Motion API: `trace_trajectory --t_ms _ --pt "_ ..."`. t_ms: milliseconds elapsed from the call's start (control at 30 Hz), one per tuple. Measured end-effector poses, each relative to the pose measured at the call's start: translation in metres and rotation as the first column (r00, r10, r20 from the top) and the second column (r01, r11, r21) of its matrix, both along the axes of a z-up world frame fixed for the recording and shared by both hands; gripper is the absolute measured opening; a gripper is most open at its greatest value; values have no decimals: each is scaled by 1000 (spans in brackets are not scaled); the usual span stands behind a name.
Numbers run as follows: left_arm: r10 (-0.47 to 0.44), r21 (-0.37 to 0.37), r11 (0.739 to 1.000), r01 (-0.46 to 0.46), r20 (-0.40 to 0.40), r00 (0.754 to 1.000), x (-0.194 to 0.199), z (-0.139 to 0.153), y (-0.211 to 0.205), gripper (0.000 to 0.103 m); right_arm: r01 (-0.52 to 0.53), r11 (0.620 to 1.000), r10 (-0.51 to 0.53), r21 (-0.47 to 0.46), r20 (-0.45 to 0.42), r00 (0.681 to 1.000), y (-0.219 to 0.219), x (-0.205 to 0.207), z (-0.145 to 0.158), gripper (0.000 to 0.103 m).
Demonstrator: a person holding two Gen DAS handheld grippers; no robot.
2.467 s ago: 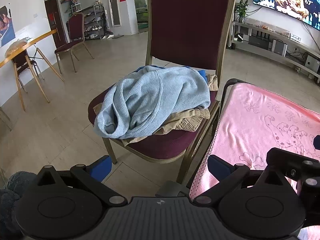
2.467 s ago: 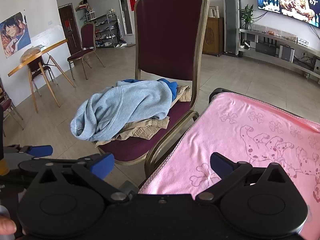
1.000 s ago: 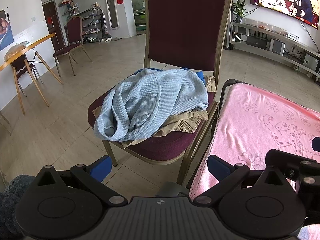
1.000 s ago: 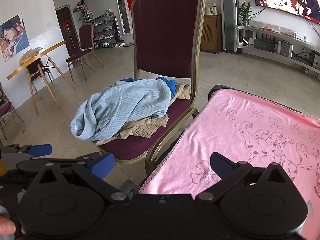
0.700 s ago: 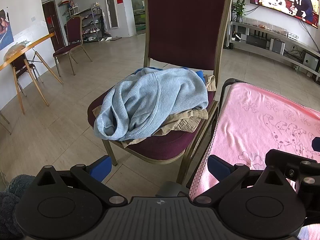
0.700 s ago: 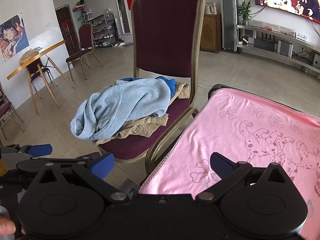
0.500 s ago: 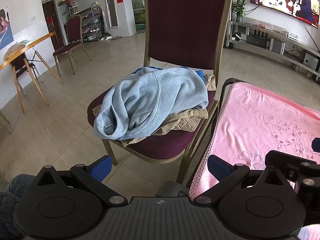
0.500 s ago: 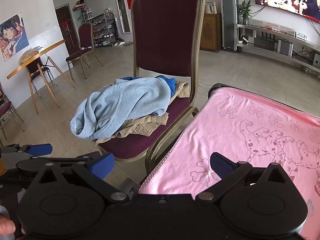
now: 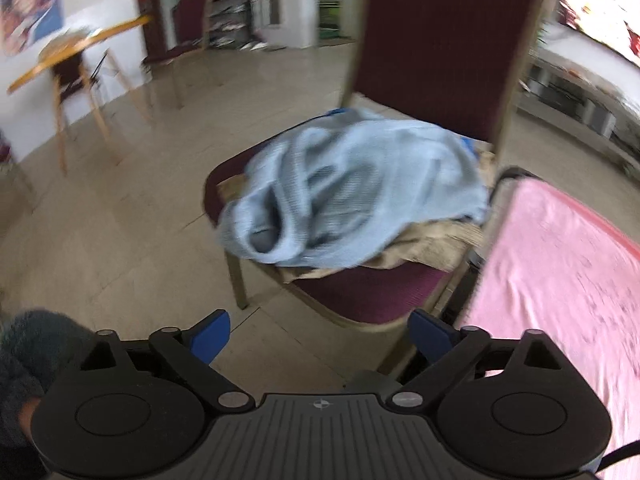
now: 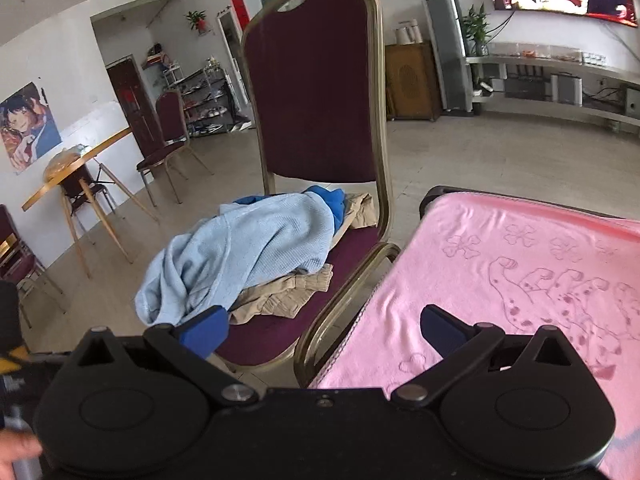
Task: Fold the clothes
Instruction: 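Grasp the grey sweatshirt on the chair with both grippers and lift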
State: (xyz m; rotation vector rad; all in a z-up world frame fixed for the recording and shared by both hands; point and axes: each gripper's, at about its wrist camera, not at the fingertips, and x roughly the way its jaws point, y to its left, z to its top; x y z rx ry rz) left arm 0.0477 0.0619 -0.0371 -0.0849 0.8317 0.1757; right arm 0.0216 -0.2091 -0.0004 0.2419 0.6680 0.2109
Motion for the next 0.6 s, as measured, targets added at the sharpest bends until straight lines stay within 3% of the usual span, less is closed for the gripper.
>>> trace_trajectory --t_ms 167,333,400,433,467,600 --pt "70 -84 994 -70 0 998 20 -14 33 80 -10 997 17 82 -88 996 1 54 -15 103" --pt "93 -87 992 -89 37 995 43 -23 49 91 -56 989 75 137 -140 987 18 116 -30 102" --pt "113 -69 992 -109 59 992 56 -27 53 94 -67 985 93 159 -161 982 25 143 -40 90" --pt "125 -58 991 -121 75 989 63 -29 55 94 -66 984 95 166 -173 980 28 158 -46 70" --pt "133 -51 990 -129 87 987 71 -32 57 94 -55 984 87 169 -189 978 30 172 -53 57" --pt "114 -73 991 -108 81 990 104 -49 59 92 28 982 21 188 -255 967 33 219 -87 56"
